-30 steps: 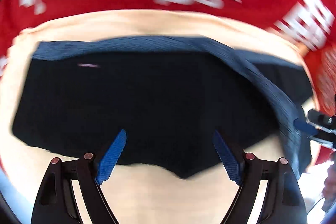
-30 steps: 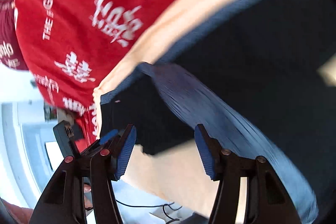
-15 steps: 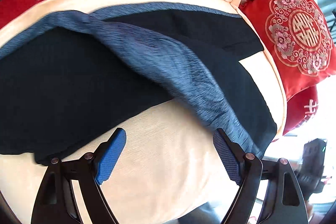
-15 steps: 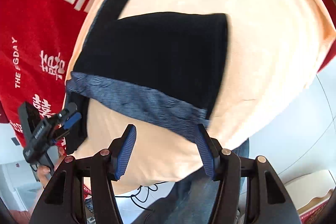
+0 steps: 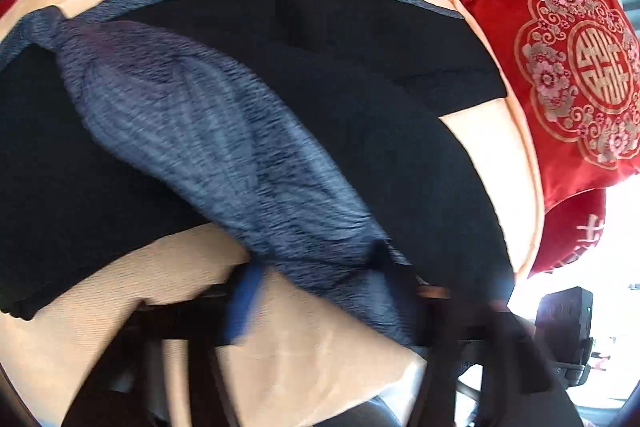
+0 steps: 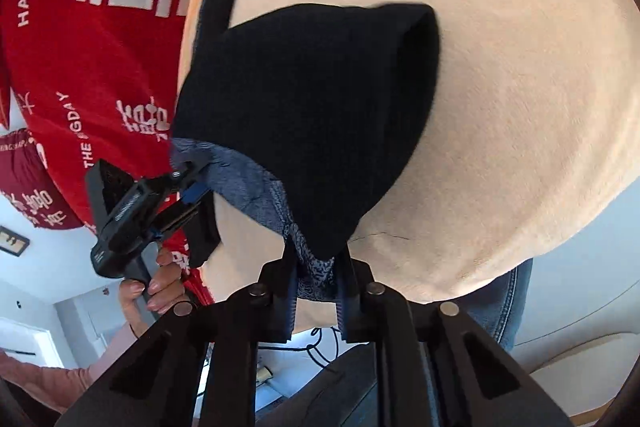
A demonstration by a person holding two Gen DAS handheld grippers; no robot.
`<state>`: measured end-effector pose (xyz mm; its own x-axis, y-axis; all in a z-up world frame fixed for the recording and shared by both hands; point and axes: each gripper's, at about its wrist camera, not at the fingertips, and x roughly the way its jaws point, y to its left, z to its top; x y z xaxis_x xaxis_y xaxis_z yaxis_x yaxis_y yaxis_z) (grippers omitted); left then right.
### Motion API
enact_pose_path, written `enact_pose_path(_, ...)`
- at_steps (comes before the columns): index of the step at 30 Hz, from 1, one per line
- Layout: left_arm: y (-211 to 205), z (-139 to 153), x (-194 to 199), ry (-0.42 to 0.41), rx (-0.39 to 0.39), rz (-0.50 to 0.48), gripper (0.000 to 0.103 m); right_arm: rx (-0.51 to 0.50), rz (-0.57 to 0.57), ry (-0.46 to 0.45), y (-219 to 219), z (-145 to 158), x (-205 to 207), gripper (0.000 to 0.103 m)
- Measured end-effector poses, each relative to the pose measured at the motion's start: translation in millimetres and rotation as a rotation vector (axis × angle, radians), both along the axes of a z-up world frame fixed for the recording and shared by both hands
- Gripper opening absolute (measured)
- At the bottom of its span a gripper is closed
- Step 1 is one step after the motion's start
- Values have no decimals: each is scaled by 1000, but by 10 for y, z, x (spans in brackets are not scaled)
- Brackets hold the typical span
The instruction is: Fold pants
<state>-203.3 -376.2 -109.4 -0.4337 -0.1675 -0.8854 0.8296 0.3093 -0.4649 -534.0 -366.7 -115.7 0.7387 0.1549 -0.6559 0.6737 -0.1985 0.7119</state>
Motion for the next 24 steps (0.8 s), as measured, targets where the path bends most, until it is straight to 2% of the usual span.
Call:
enact_pose_path(3, -103, 156, 30, 19, -19, 31, 35, -53, 39, -57, -262, 322, 71, 16)
enact_pose_path(8, -446, 541, 114, 2, -97, 69, 35, -184, 73, -133, -1110, 890, 248, 16)
enact_pose_path(12, -886, 721, 237, -54, -159, 82, 36, -263, 122, -105, -1974, 1103, 465, 16)
enact_pose_path(14, -1076, 786, 310, -118, -176, 82, 56, -290, 169, -62, -2412, 1071, 602, 16)
enact_pose_path(15, -1148, 816, 347, -167, -193, 90, 70, -298, 192, -32, -2584, 1045, 682, 16)
enact_pose_path(16, -1220, 842, 386, -221, -204, 96, 77, -303, 220, 7, -2787, 988, 788, 17)
enact_pose_path(20, -1341, 776, 547, -302, -183, 122, 77, -314, 291, 135, -3167, 713, 988, 21)
enact_pose_path(21, -1335, 740, 574, -323, -168, 130, 77, -313, 308, 183, -3237, 639, 1059, 27)
enact_pose_path(22, -1322, 691, 600, -346, -149, 134, 77, -312, 325, 235, -3296, 569, 1123, 53)
enact_pose_path(24, -1252, 590, 635, -389, -111, 133, 77, -339, 339, 334, -3375, 523, 1190, 91)
